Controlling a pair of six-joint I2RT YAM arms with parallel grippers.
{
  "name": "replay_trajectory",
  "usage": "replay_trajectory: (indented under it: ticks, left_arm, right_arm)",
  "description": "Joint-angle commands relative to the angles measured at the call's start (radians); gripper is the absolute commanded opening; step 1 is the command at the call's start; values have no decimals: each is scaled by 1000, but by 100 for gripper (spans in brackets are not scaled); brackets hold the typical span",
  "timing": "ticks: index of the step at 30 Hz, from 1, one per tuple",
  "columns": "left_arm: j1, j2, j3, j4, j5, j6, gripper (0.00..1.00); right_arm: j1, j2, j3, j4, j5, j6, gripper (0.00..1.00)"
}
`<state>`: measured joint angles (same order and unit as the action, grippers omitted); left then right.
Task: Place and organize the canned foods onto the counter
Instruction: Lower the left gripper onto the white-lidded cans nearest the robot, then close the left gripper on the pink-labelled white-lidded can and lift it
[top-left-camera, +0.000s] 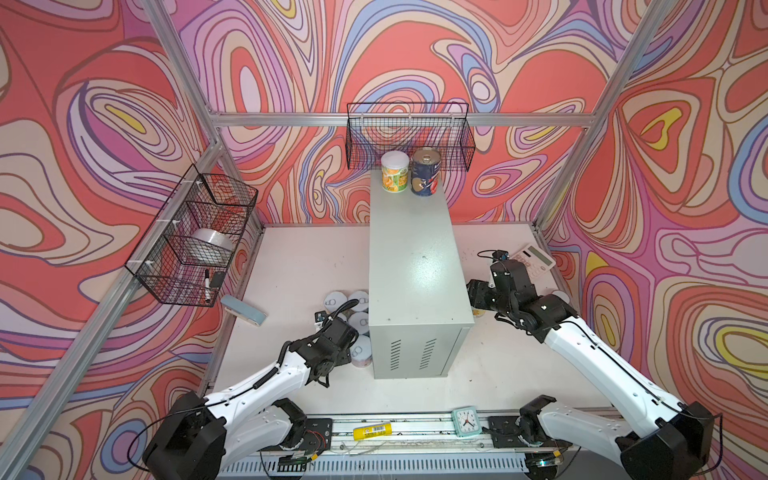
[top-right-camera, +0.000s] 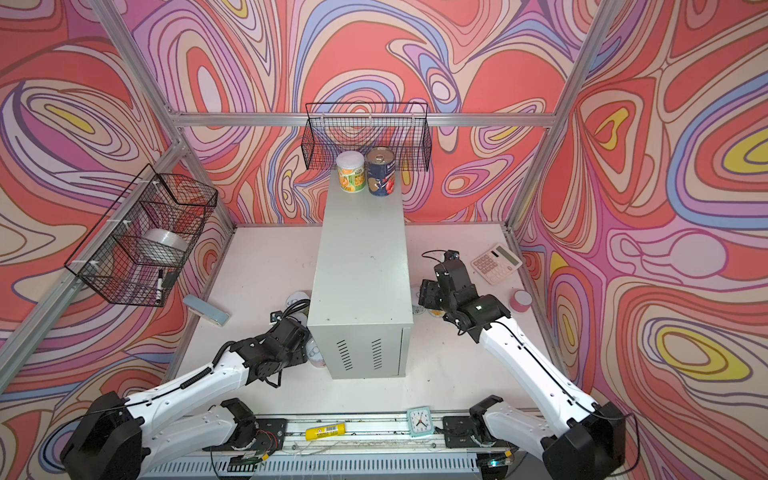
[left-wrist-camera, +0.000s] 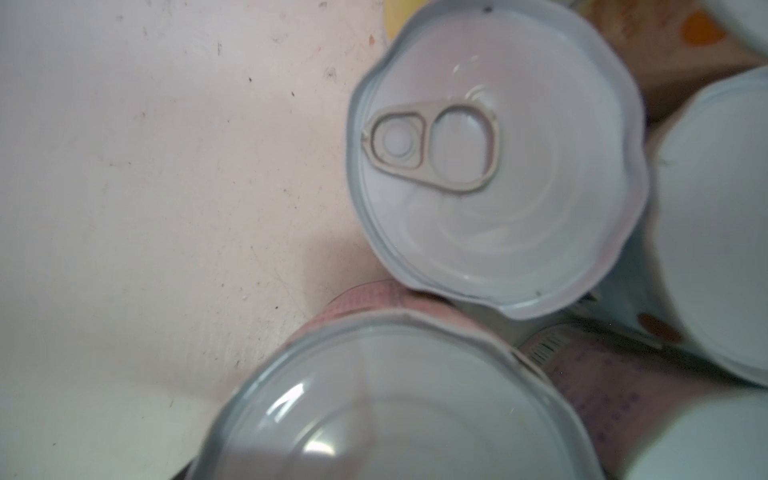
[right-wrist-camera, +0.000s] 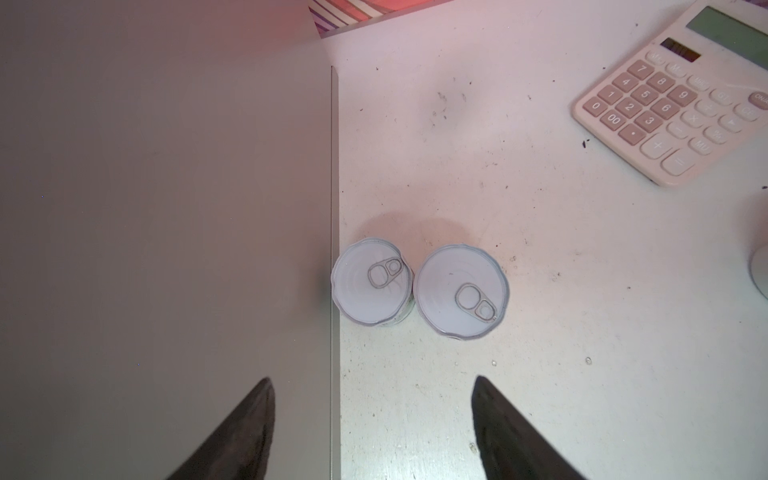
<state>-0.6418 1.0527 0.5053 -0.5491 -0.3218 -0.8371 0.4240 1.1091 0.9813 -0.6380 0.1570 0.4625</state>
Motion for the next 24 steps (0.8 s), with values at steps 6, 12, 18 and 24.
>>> replay_trajectory:
  ticks: [6, 12, 18, 24]
  left_arm:
    - [-2, -194, 134, -227, 81, 61, 0]
    - [-3, -232, 333, -438, 69, 127, 0]
    - [-3, -194, 545, -537, 40, 184, 0]
    - [-3, -113, 811, -619, 44, 259, 0]
  right_arm:
    - [-12, -52, -11, -15, 7, -6, 77]
    - [-20, -76, -11, -18, 15, -6, 76]
    - [-33, -75, 29, -50, 20, 1, 76]
    - [-41, -97, 86, -102, 34, 8, 76]
